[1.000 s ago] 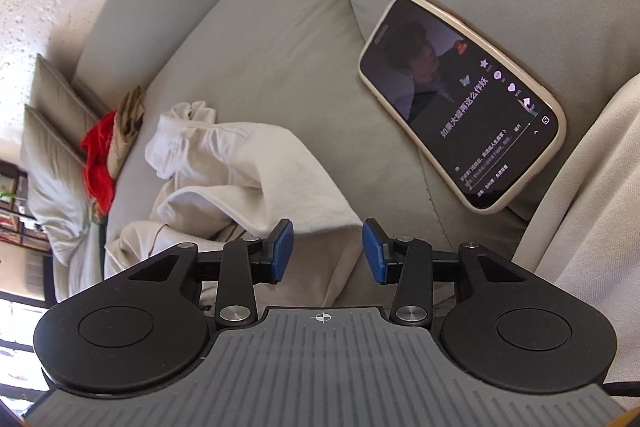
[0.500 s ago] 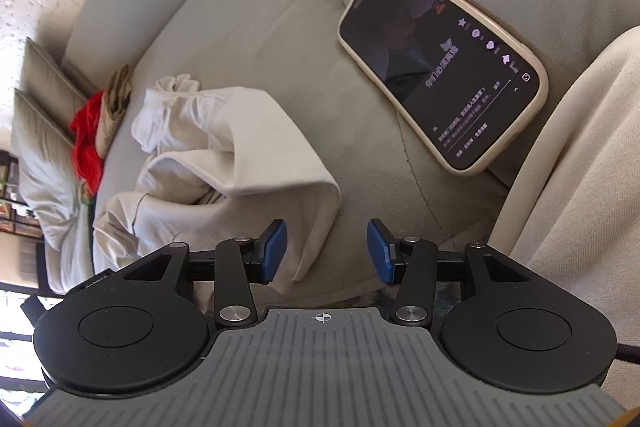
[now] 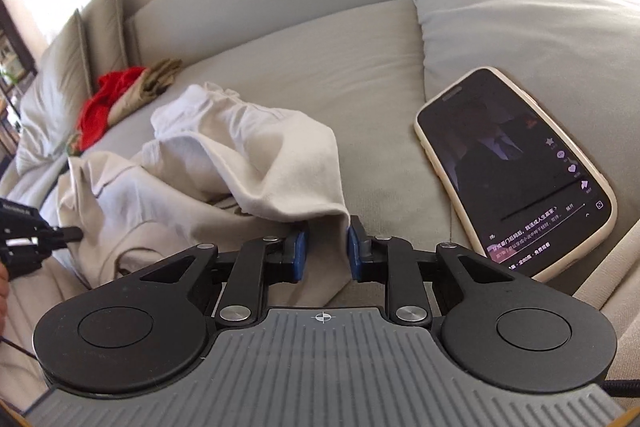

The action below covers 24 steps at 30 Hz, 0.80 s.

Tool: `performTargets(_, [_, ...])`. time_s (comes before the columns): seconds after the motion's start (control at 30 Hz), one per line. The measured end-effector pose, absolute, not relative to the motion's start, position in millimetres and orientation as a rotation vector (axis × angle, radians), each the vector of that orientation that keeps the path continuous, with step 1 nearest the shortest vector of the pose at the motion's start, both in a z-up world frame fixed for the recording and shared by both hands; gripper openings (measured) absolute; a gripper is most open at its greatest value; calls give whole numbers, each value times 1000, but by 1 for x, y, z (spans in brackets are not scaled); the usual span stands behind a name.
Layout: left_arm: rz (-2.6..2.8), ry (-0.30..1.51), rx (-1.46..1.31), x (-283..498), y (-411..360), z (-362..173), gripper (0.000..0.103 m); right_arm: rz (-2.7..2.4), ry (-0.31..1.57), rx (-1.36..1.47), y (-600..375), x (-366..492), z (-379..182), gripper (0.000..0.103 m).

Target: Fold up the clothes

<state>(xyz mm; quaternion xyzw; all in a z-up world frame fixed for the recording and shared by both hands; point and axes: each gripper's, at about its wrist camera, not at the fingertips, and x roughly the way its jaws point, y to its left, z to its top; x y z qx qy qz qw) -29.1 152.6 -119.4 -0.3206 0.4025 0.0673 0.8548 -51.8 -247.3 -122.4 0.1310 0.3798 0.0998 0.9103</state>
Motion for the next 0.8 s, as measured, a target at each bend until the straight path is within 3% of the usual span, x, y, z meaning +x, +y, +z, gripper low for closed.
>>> performTargets(0.1, [105, 852, -687, -28, 152, -109, 0, 185, 824, 278, -248, -47, -120, 17])
performTargets(0.13, [88, 846, -687, -29, 153, -102, 0, 170, 854, 304, -252, -44, -118, 6])
performTargets(0.17, [71, 839, -687, -29, 154, -95, 0, 167, 899, 367, -258, -40, -114, 2])
performTargets(0.27, [19, 762, -787, -39, 172, -60, 0, 213, 1008, 607, -279, -31, -99, 1])
performTargets(0.37, [-33, 608, -850, -48, 193, -10, 0, 320, 987, 780, -291, -28, -69, 1])
performTargets(0.67, [-168, 159, -869, -57, 211, 125, 0, 558, 588, 988, -302, -12, 75, 1])
performTargets(0.8, [-252, -151, -773, -96, 204, 195, 0, 690, 260, 974, -308, -29, 165, 1])
